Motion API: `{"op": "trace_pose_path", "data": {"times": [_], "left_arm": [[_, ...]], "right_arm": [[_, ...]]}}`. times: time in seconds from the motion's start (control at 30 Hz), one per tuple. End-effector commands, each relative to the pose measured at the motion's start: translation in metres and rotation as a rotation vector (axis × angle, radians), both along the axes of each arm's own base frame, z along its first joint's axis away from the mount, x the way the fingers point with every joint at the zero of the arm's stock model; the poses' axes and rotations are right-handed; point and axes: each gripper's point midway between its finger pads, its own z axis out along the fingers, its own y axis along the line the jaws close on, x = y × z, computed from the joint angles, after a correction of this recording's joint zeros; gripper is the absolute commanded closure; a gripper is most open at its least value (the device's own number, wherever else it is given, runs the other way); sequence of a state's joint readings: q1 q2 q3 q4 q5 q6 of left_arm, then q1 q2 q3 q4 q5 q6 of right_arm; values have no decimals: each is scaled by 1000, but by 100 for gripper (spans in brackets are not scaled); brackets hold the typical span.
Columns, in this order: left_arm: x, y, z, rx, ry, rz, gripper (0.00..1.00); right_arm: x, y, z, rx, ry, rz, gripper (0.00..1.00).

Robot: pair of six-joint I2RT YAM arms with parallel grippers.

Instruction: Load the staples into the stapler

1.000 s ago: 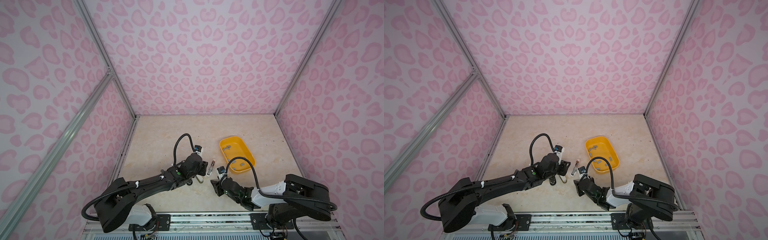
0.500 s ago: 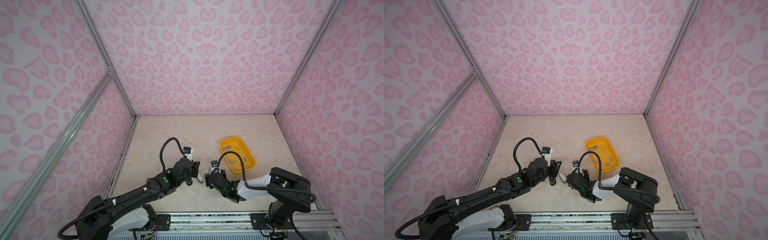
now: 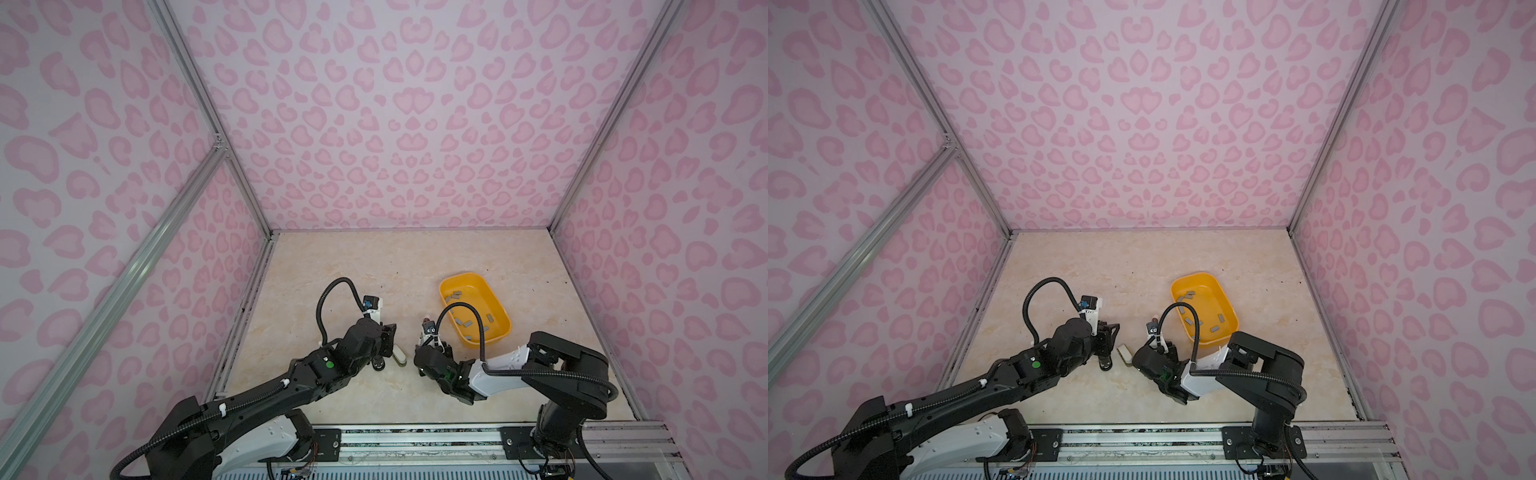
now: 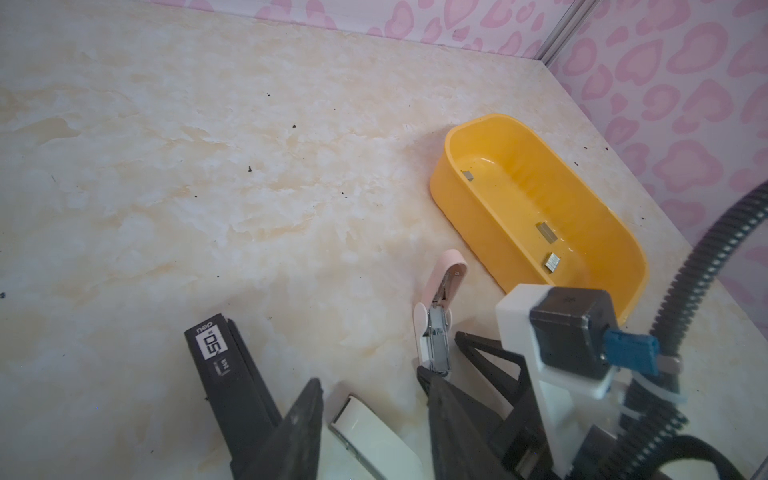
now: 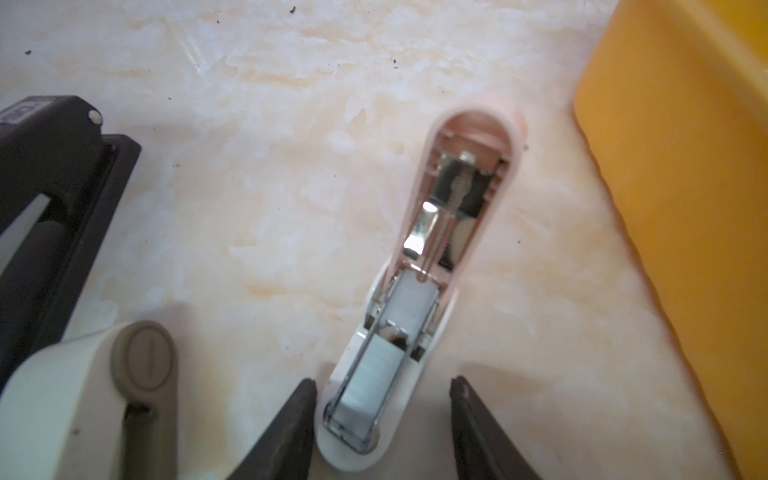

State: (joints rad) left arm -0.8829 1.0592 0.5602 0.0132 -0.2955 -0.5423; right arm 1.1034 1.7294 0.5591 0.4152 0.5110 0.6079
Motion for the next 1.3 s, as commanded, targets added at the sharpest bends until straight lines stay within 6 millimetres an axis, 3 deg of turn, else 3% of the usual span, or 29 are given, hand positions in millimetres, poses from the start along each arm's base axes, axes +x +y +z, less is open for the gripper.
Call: {"op": "trace_pose_path", "data": {"times": [0.0, 0.3, 0.47, 0.83, 1.27], "left_arm": [[3, -2, 3, -13, -7, 9, 56], [4, -4, -3, -4, 13, 10, 56], [4, -4, 0, -8, 7, 9, 56], [21, 2, -7, -26, 50, 37, 56], [51, -9, -16, 3, 95, 41, 58]], "right_arm": [[-12, -12, -13, -50, 38, 41, 53], [-15, -12, -8, -58, 18, 96, 60], [-11, -7, -9, -65, 17, 100, 47], [-18, -7, -18, -62, 39, 131, 70], [-48, 1, -15, -48, 4, 276, 77]]}}
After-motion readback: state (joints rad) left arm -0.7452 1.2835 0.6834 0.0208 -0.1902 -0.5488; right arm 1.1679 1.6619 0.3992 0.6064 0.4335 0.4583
